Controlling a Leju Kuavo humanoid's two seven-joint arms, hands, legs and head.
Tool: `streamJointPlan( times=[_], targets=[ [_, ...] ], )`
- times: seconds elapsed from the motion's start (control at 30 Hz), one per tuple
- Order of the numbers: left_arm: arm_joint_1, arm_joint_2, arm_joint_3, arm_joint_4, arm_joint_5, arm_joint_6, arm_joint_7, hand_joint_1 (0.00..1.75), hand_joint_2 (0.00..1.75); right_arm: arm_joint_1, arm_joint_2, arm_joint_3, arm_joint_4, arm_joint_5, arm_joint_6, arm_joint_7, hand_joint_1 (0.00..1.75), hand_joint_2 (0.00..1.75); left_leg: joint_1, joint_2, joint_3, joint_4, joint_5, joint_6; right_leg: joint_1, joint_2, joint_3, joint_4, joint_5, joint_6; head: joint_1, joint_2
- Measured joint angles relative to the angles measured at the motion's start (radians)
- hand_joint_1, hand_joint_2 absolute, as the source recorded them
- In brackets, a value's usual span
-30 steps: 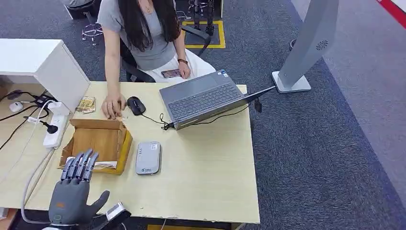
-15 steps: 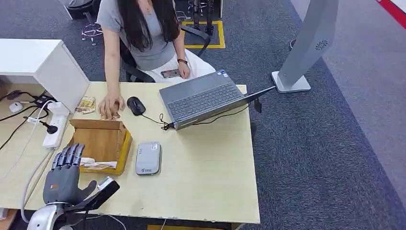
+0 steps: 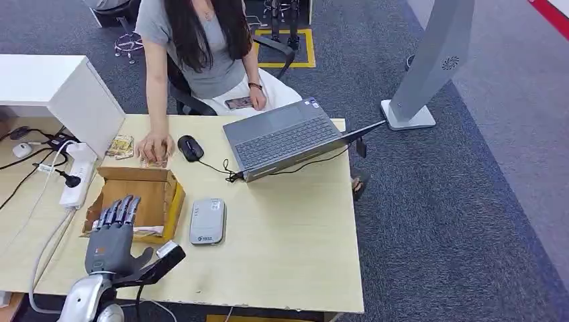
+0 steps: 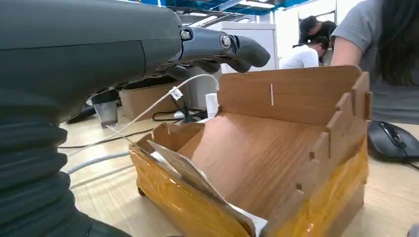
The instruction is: Pass the card to the sensor for recognition and then transmit it.
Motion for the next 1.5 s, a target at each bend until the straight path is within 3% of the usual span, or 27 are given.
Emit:
streamJointPlan(
  times=[0.43, 1.5],
  targets=[
    [-0.002, 0.002, -0.018, 0.0, 0.013, 0.005, 0.039, 0.0, 1.75, 0.0, 0.0, 0.019, 0.0, -0.032, -0.001, 0.0, 0.0, 0.0, 0.0, 0.0, 0.0, 0.0, 0.0, 0.0, 0.0, 0.0, 0.0, 0.0, 0.0, 0.0, 0.0, 0.0],
    [-0.02, 0.002, -0.013, -0.011, 0.024, -0.025, 0.039, 0.0, 1.75, 0.0, 0.0, 0.062, 0.0, -0.076, -0.002, 0.002, 0.0, 0.0, 0.0, 0.0, 0.0, 0.0, 0.0, 0.0, 0.0, 0.0, 0.0, 0.0, 0.0, 0.0, 0.0, 0.0]
  ],
)
